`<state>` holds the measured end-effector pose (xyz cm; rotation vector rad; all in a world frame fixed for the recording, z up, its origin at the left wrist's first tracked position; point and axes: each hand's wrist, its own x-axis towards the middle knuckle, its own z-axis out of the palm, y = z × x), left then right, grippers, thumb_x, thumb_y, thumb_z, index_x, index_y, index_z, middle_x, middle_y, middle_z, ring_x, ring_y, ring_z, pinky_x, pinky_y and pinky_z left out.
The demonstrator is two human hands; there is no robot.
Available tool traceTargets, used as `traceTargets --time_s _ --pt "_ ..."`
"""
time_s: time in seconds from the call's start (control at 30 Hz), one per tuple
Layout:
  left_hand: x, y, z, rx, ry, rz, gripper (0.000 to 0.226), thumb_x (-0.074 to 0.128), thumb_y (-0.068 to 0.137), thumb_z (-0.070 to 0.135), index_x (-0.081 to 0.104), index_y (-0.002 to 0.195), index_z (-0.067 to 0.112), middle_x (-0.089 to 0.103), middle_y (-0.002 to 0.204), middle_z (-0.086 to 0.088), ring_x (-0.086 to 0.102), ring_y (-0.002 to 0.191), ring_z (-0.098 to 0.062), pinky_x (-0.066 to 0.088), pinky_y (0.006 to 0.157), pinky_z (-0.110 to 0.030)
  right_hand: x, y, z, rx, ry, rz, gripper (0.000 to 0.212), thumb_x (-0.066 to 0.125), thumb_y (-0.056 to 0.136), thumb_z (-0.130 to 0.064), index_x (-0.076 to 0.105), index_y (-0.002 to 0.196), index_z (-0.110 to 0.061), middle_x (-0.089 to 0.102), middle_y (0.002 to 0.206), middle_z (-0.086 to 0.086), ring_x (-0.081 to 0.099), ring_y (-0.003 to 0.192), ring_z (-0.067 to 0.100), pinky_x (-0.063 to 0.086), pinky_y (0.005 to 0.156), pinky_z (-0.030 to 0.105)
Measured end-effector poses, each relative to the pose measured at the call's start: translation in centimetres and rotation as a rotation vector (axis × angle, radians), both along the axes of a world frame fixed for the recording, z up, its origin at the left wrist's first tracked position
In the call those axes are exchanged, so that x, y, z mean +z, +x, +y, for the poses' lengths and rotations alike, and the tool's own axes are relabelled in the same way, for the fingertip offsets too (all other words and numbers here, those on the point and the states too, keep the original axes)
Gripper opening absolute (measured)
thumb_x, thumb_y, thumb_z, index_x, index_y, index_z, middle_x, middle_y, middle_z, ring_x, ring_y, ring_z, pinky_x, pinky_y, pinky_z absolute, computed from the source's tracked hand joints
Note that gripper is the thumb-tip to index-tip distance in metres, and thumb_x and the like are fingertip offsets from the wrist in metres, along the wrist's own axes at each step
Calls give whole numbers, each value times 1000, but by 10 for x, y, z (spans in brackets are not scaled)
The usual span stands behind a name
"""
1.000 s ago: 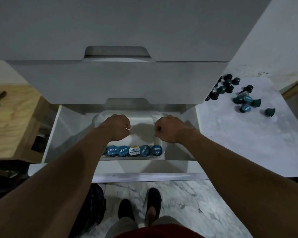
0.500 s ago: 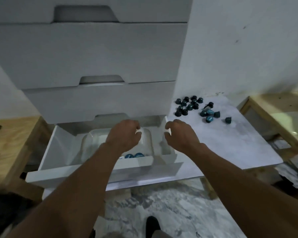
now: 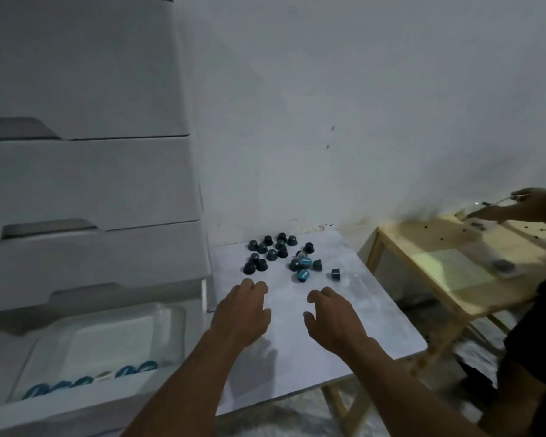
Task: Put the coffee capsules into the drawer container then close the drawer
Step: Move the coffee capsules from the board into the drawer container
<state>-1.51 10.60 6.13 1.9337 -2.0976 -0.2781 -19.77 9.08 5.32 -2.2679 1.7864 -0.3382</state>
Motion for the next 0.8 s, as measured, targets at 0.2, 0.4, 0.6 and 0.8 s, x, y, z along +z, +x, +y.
traceTargets --time_s 0.2,0.4,0.6,0.8 --pt "-22 -96 -39 73 50 60 34 50 93 31 47 126 22 48 127 1 54 110 -19 44 85 -27 -14 -87 -44 -1 80 11 31 53 94 -31 55 122 -18 58 121 3 58 100 19 50 88 27" --pt "-35 -146 -72 121 64 68 33 51 94 27 48 126 21 49 127 -1 54 111 -20 44 86 -29 -28 -131 -85 25 153 34 30 54 93 -26 54 121 -15 59 121 5 59 103 21 48 89 28" --pt "-59 -151 -123 161 51 75 35 54 93 24 49 127 20 48 129 -1 56 111 -20 44 91 -31 -46 -133 -139 41 205 9 36 55 93 -23 52 127 -13 56 126 8 58 108 24 48 93 31" --pt "-101 -143 -186 181 99 52 36 54 92 18 50 128 18 49 126 -5 52 112 -22 45 91 -31 -74 -118 -204 17 278 -29 46 58 92 -17 44 136 -22 48 139 2 53 117 21 45 98 28"
